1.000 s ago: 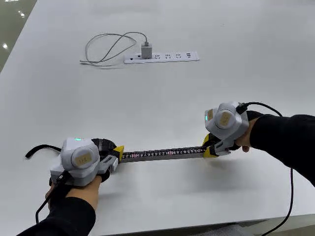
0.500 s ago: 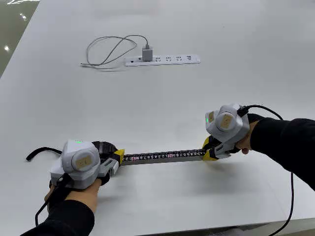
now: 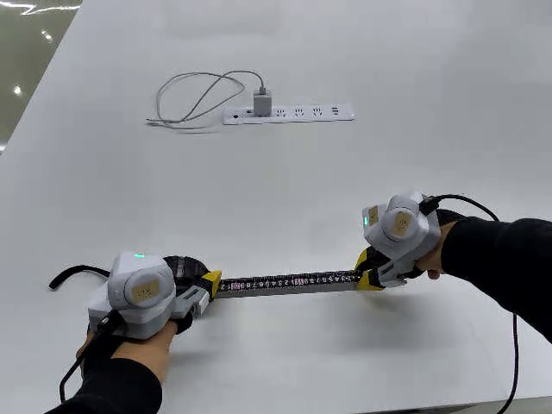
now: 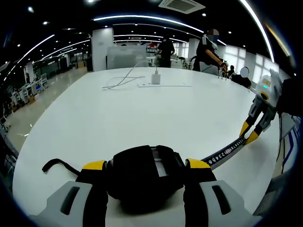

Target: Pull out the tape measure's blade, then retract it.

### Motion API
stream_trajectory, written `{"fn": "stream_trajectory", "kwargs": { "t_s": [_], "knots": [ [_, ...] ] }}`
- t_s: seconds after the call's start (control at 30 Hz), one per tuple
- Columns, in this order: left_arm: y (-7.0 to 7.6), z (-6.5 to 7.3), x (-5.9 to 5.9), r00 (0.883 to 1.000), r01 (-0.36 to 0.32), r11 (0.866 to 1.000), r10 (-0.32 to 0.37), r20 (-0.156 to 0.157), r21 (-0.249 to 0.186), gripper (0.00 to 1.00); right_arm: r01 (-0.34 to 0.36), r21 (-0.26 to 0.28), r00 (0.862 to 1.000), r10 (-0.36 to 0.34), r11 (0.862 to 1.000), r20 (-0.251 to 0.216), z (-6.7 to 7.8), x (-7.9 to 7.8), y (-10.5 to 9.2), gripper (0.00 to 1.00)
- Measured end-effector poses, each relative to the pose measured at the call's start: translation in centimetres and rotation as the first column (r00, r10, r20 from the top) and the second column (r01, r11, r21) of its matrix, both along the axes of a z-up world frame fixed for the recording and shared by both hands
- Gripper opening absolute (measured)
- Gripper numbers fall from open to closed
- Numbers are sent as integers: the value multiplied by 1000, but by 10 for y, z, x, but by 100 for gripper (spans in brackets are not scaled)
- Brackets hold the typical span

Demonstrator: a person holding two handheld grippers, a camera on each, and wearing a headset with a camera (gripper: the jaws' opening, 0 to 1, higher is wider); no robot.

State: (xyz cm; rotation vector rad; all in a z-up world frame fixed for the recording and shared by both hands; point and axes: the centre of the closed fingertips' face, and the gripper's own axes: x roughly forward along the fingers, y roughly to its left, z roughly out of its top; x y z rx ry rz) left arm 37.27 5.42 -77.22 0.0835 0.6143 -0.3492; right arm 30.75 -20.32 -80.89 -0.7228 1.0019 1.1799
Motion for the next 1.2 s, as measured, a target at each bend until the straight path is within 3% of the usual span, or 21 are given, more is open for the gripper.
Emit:
{"fn": "stream_trajectory", "kwargs": {
  "t_s": [1.2],
  "knots": [
    [0,0,0,1000,16,1000,-16,-15,-1,60,-6,15,1000,6,1000,-10,1,3,12,9]
  ]
}}
